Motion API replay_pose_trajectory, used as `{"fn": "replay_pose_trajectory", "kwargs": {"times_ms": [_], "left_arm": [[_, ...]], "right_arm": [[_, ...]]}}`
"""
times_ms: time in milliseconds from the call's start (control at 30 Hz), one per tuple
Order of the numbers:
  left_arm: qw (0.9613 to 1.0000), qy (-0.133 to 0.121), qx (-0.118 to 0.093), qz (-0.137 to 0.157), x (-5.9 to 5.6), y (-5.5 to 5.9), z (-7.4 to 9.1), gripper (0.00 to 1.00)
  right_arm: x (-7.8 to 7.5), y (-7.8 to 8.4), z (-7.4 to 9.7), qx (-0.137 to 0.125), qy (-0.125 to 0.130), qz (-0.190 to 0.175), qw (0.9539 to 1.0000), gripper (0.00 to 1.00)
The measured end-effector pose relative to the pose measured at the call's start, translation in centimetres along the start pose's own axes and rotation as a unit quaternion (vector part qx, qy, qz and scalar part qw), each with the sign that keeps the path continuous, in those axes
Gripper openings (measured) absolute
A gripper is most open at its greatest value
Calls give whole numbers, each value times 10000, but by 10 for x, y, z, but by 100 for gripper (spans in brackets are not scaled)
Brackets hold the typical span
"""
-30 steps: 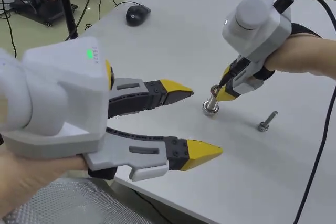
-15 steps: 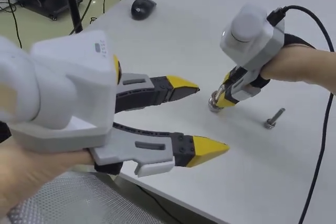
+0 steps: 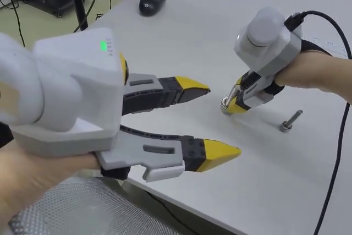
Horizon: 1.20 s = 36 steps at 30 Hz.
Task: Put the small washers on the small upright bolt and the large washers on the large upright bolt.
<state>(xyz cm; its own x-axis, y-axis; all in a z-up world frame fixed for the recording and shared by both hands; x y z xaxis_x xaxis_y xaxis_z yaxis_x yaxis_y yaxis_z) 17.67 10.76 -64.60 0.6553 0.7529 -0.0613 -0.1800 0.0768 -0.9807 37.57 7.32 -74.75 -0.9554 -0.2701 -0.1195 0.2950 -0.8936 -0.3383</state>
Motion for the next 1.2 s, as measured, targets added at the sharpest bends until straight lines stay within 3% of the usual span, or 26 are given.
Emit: {"fn": "replay_pose_trajectory", "kwargs": {"times_ms": [267, 467, 633, 733, 900, 933, 1000, 1033, 1067, 1167, 1200], "left_arm": [[10000, 30, 26, -37, 1, -1, 0, 51], [9998, 114, 19, -137, -1, -6, -2, 51], [9996, 279, 85, -46, -2, 0, -9, 51], [9993, 335, 143, -36, -2, 4, -13, 51], [9993, 346, -54, 157, 2, 2, -19, 51], [9991, 359, -136, 199, 3, 0, -19, 51], [9990, 363, -157, 224, 4, -3, -20, 51], [9990, 361, -152, 226, 4, -3, -21, 51], [9991, 362, -137, 196, 5, -3, -22, 51], [9991, 374, -26, 180, 7, -3, -24, 51], [9992, 369, -19, 164, 7, -2, -24, 51]], "right_arm": [[6, 15, 30, -408, 169, -415, 9982, 24], [22, 34, 63, -795, 422, -666, 9937, 24], [40, 49, 83, -1338, 605, -1056, 9835, 24], [53, 63, 90, -1462, 659, -1179, 9800, 24], [79, 83, 102, -1822, 743, -1489, 9691, 25], [85, 84, 105, -2037, 792, -1596, 9627, 25], [92, 90, 109, -2238, 851, -1714, 9557, 26], [97, 91, 113, -2550, 926, -1682, 9477, 26], [100, 93, 114, -2690, 982, -1781, 9414, 26], [110, 103, 122, -3267, 1192, -2049, 9149, 26], [113, 106, 123, -3360, 1192, -2148, 9092, 26]]}}
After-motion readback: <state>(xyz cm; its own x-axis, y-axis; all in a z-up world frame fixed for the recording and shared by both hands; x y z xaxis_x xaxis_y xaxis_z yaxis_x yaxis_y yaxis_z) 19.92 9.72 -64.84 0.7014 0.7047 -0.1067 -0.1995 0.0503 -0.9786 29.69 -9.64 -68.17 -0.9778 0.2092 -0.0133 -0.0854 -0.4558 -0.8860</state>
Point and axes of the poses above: the centre of the closed fingertips' face, and the gripper's own axes: z roughly backward along the fingers, x roughly to its left, y roughly out of its underside, the point moved 6 cm from there along z, roughly backward along the fingers, and after that the axes turned 4 degrees about y, right-handed, at the moved point
